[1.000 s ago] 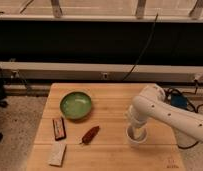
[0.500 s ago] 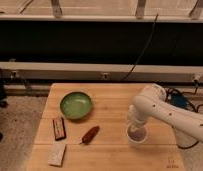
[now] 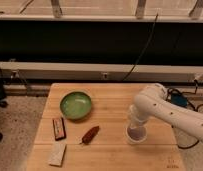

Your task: Pick up the ceramic cup

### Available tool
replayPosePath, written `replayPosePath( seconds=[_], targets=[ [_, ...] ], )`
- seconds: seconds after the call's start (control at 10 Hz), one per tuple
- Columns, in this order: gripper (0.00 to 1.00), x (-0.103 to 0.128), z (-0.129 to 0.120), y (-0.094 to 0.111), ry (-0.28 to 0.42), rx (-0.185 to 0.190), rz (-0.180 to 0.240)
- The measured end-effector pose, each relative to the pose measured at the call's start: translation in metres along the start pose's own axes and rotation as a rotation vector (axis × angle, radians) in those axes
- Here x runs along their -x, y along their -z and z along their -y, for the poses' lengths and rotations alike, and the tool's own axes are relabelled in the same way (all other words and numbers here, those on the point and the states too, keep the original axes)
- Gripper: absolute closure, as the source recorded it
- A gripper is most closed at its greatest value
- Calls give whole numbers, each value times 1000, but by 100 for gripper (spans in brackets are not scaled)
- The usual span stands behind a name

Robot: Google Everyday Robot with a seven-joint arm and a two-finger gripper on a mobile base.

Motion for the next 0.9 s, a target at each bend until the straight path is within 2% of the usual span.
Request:
replayPosePath(
  seconds=[0.9],
  targets=[
    [95,3,3,14,29,-15,-2]
  ],
)
